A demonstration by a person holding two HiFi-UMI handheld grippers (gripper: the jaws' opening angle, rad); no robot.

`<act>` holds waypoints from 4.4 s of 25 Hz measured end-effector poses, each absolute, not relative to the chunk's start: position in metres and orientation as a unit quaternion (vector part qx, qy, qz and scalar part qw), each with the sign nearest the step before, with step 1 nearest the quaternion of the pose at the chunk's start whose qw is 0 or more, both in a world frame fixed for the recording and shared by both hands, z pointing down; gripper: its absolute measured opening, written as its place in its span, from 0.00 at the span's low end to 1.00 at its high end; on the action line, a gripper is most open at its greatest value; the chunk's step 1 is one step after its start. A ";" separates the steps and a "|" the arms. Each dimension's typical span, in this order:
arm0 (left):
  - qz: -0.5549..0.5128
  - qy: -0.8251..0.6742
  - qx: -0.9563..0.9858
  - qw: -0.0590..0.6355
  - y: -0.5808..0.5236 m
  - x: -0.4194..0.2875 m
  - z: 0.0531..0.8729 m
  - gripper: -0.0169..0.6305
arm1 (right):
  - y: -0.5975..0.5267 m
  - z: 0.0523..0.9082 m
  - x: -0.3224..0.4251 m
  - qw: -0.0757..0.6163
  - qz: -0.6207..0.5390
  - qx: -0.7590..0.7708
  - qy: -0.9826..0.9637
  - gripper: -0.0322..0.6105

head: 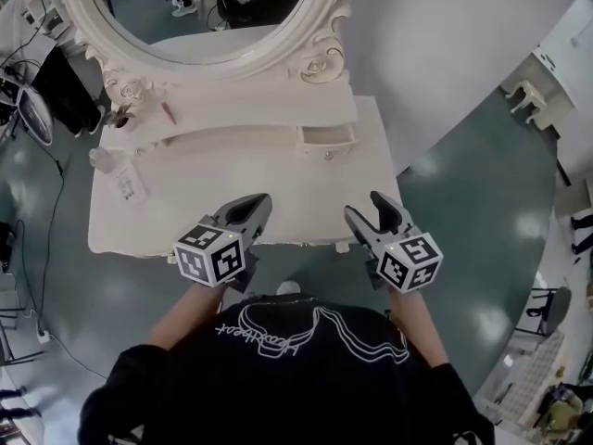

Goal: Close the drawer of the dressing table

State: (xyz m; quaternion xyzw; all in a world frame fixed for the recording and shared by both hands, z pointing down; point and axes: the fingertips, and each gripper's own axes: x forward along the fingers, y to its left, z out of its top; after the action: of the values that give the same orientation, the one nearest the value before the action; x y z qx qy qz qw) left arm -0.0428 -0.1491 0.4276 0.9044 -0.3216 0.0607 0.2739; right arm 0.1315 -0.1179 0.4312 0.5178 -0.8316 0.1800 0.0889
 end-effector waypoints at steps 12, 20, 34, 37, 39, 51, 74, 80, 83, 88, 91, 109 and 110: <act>0.061 -0.330 0.900 0.278 -0.176 -0.052 0.452 0.03 | -0.153 0.477 0.131 0.146 0.191 0.538 -0.808 0.44; 0.067 -0.355 0.887 0.287 -0.193 -0.065 0.464 0.03 | -0.194 0.499 0.126 0.158 0.203 0.530 -0.808 0.41; 0.084 -0.396 0.855 0.324 -0.231 -0.089 0.489 0.03 | -0.259 0.565 0.124 0.195 0.248 0.527 -0.789 0.37; 0.085 -0.400 0.852 0.326 -0.237 -0.091 0.492 0.03 | -0.266 0.573 0.125 0.205 0.251 0.530 -0.784 0.34; 0.085 -0.402 0.850 0.329 -0.239 -0.092 0.495 0.03 | -0.270 0.577 0.127 0.211 0.254 0.531 -0.780 0.32; 0.088 -0.405 0.847 0.333 -0.246 -0.092 0.501 0.03 | -0.277 0.585 0.128 0.209 0.271 0.533 -0.774 0.20; 0.070 -0.426 0.841 0.326 -0.269 -0.098 0.487 0.03 | -0.316 0.581 0.127 0.211 0.277 0.529 -0.774 0.20; 0.068 -0.431 0.838 0.327 -0.274 -0.102 0.487 0.03 | -0.331 0.584 0.130 0.215 0.272 0.533 -0.772 0.20; 0.067 -0.435 0.835 0.329 -0.276 -0.105 0.488 0.03 | -0.337 0.583 0.130 0.214 0.273 0.532 -0.772 0.20; 0.065 -0.439 0.832 0.332 -0.279 -0.108 0.490 0.03 | -0.347 0.584 0.130 0.215 0.274 0.532 -0.772 0.20; 0.065 -0.438 0.833 0.332 -0.278 -0.107 0.490 0.03 | -0.351 0.585 0.130 0.214 0.275 0.533 -0.771 0.20; 0.061 -0.422 0.846 0.320 -0.258 -0.099 0.474 0.03 | -0.314 0.542 0.124 0.192 0.248 0.504 -0.804 0.33; 0.061 -0.419 0.849 0.318 -0.255 -0.097 0.472 0.03 | -0.309 0.534 0.123 0.186 0.244 0.502 -0.809 0.33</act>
State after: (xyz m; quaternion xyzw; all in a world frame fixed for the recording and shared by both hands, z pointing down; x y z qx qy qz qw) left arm -0.0972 -0.2555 0.4718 0.8485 -0.4187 0.0608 0.3178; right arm 0.1228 -0.3088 0.5341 0.5020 -0.8086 0.2437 0.1863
